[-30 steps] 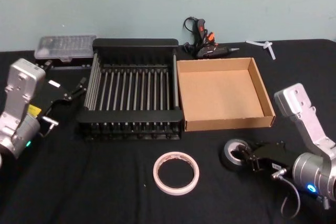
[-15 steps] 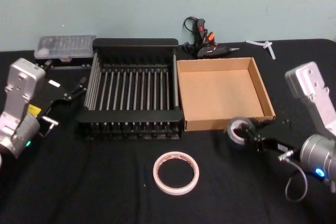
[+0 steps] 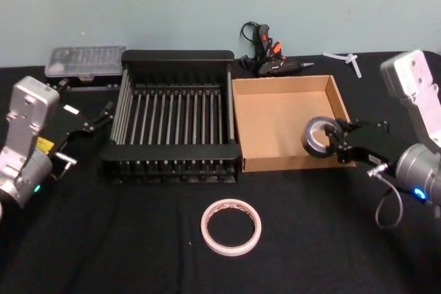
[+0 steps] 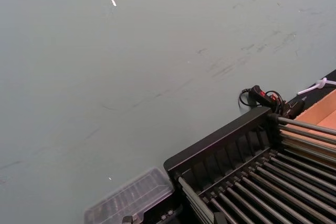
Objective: Pick up the white tape and place it into the black box , Pick up the silver tape and place it into the brown box.
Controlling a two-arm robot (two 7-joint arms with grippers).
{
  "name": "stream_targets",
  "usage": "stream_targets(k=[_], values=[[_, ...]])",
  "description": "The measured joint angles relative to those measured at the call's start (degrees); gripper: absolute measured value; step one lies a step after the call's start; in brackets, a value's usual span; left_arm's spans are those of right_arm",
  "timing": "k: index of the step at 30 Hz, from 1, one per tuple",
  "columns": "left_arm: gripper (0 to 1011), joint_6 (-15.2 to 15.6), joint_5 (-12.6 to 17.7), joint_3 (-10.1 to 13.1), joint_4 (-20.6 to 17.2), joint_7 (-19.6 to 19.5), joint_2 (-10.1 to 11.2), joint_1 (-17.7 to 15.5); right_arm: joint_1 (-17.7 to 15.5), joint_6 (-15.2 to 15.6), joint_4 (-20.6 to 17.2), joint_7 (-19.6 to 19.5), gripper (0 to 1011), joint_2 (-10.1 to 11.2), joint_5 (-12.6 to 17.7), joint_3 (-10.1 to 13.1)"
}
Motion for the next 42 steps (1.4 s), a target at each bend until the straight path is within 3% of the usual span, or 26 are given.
stream_targets(k=[13,22,32,42], values=[[1001,0.0,0.0,0.0,0.0,0.0,0.0,0.0,8.4,-2.3,9.1,1.2,187,-3.0,-3.4,-2.1],[1001,0.0,0.0,0.0,0.0,0.0,0.0,0.0,15.8,-4.6,19.3,1.9,187,-6.5,-6.1,-3.9],[1001,0.0,0.0,0.0,0.0,0.0,0.0,0.0,20.1,-6.8,27.6,2.5,187,-9.6,-8.1,-5.2],[1001,0.0,0.0,0.0,0.0,0.0,0.0,0.0,21.9,-7.8,32.1,2.8,187,-11.4,-9.1,-5.4]])
